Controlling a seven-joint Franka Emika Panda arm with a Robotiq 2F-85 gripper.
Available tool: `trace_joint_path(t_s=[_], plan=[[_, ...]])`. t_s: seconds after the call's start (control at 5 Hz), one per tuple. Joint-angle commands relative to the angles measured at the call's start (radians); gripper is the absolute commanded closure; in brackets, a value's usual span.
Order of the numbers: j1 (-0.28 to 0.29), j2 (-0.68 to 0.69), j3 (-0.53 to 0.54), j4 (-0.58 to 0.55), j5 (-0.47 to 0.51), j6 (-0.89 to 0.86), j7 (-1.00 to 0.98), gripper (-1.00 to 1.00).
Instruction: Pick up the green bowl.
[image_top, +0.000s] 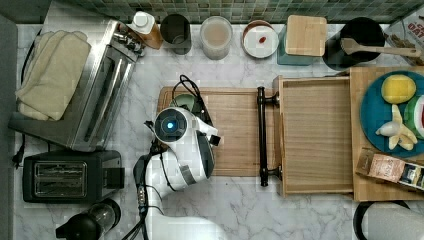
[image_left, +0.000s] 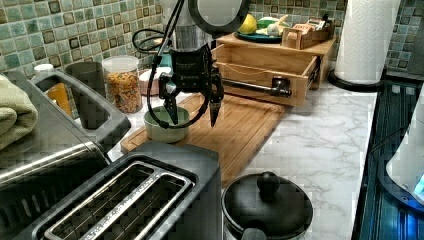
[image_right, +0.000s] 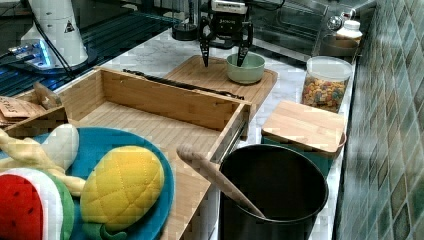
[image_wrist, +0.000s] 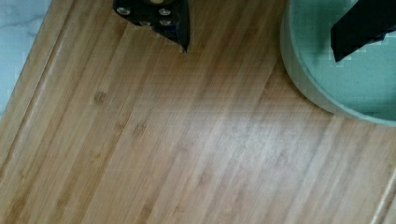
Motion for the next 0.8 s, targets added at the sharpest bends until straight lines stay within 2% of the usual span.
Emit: trace_joint_path(t_s=[0.2, 0.4, 0.6, 0.8], plan=[[-0.012, -0.003, 0.021, 0.004, -0.019, 0.051, 0.036, 1.00], [0.019, -0.015, -0.004, -0.007, -0.025, 0.057, 0.052, 1.00], [0.026, -0.013, -0.011, 0.002, -0.039, 0.053, 0.065, 1.00], [0.011, -0.030, -0.003, -0.013, -0.036, 0.075, 0.007, 1.00]])
